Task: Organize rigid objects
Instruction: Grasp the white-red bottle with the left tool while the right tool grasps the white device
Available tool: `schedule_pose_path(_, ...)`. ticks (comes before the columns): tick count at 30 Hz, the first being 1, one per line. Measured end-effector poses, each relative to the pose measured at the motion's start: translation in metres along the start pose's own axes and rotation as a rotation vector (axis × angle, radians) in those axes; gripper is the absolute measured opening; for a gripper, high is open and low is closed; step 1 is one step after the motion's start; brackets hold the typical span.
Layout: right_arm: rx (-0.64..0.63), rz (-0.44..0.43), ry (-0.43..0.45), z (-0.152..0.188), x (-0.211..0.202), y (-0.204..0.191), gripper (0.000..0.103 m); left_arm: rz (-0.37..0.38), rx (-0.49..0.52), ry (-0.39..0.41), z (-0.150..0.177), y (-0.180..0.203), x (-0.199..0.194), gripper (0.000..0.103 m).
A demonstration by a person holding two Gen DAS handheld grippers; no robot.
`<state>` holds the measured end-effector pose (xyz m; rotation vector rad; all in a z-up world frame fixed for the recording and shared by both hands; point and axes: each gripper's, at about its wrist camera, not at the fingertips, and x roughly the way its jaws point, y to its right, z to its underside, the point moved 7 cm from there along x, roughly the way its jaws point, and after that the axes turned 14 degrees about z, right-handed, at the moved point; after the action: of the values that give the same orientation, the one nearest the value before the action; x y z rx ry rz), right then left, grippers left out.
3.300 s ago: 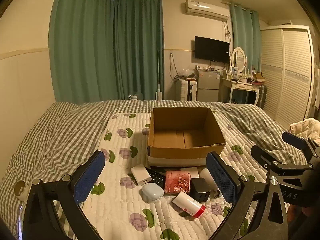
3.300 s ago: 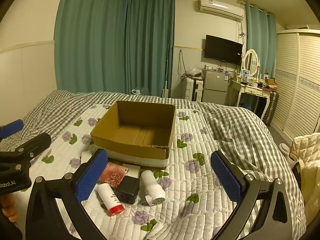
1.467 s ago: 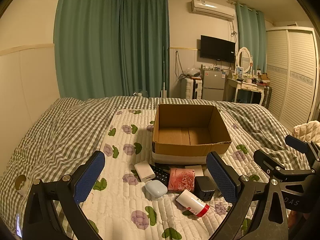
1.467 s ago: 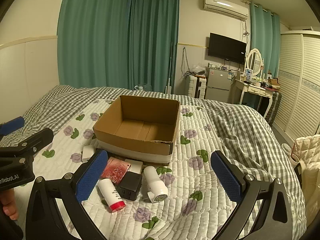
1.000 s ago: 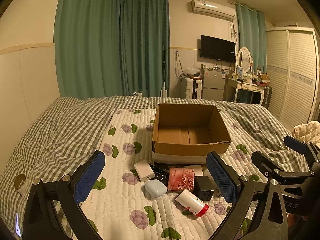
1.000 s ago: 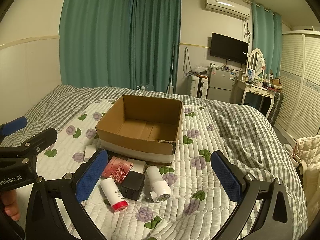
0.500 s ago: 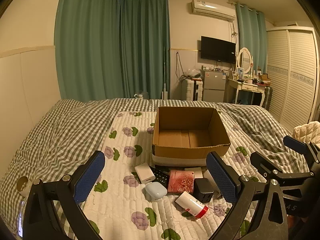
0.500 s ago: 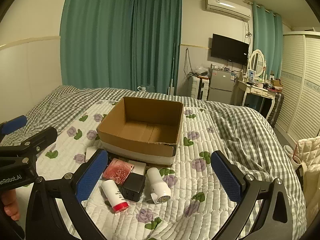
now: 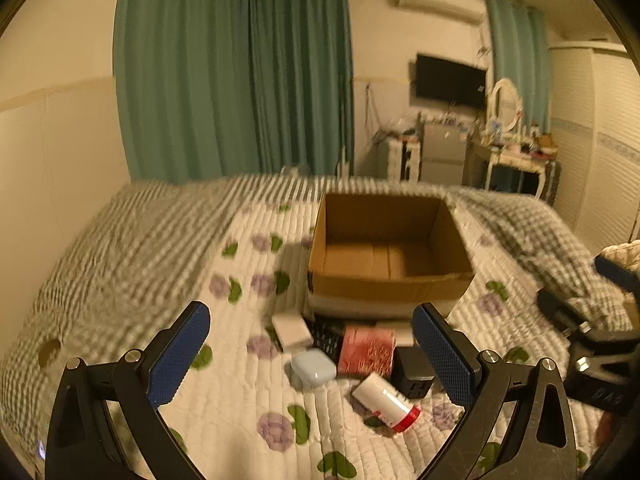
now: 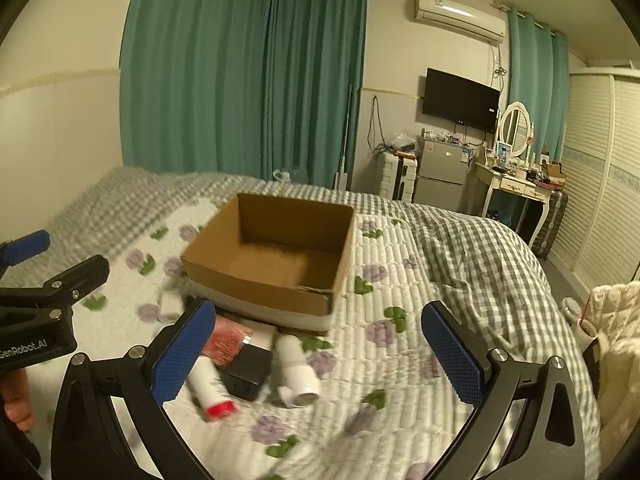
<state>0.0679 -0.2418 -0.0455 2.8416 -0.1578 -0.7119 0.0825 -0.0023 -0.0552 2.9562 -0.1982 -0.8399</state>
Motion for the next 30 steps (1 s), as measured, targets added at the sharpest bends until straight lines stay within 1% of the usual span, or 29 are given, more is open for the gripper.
schedule_pose_path(2, -0.025, 0.001, -0.031, 0.005, 0.014, 0.003, 0.103, -0.006, -0.032, -0.054, 0.012, -0.001, 0.018, 0.103)
schedule_pose_path(6, -0.063, -0.049, -0.134, 0.021, 0.051, 0.000, 0.103, -0.023, -0.071, -0.180, 0.044, 0.003, 0.061, 0.100)
schedule_pose_path(8, -0.080, -0.062, -0.168, 0.030, 0.065, -0.003, 0.103, -0.030, -0.086, -0.253, 0.064, 0.008, 0.080, 0.099)
schedule_pose_path(11, -0.081, -0.097, -0.223, 0.042, 0.082, -0.008, 0.103, -0.032, -0.097, -0.335, 0.089, 0.015, 0.102, 0.092)
schedule_pose_path(12, -0.081, -0.104, -0.241, 0.046, 0.086, -0.009, 0.102, -0.023, -0.102, -0.369, 0.098, 0.017, 0.109, 0.088)
schedule_pose_path(13, -0.082, -0.110, -0.258, 0.050, 0.090, -0.011, 0.102, -0.008, -0.109, -0.388, 0.104, 0.020, 0.115, 0.088)
schedule_pose_path(16, -0.074, -0.132, -0.290, 0.056, 0.097, -0.012, 0.100, 0.040, -0.135, -0.422, 0.114, 0.028, 0.122, 0.084)
schedule_pose_path(18, -0.072, -0.143, -0.301, 0.058, 0.099, -0.014, 0.099, 0.075, -0.124, -0.441, 0.116, 0.036, 0.125, 0.079)
schedule_pose_path(19, -0.075, -0.147, -0.308, 0.059, 0.100, -0.016, 0.099, 0.077, -0.118, -0.442, 0.118, 0.038, 0.126, 0.077)
schedule_pose_path(20, -0.080, -0.149, -0.317, 0.060, 0.101, -0.018, 0.098, 0.086, -0.118, -0.441, 0.119, 0.038, 0.126, 0.073)
schedule_pose_path(22, -0.089, -0.151, -0.329, 0.062, 0.102, -0.021, 0.096, 0.106, -0.114, -0.439, 0.116, 0.037, 0.124, 0.057)
schedule_pose_path(23, -0.095, -0.151, -0.334, 0.062, 0.103, -0.022, 0.095, 0.121, -0.111, -0.435, 0.114, 0.038, 0.123, 0.047)
schedule_pose_path(24, -0.103, -0.150, -0.337, 0.063, 0.103, -0.023, 0.092, 0.144, -0.110, -0.432, 0.111, 0.039, 0.120, 0.043)
schedule_pose_path(26, -0.120, -0.155, -0.345, 0.064, 0.104, -0.027, 0.087, 0.160, -0.108, -0.426, 0.107, 0.040, 0.114, 0.040)
schedule_pose_path(28, -0.142, -0.166, -0.364, 0.066, 0.106, -0.032, 0.083, 0.164, -0.096, -0.401, 0.098, 0.039, 0.106, 0.039)
schedule_pose_path(30, -0.165, -0.177, -0.387, 0.068, 0.110, -0.038, 0.075, 0.166, -0.089, -0.379, 0.086, 0.037, 0.099, 0.037)
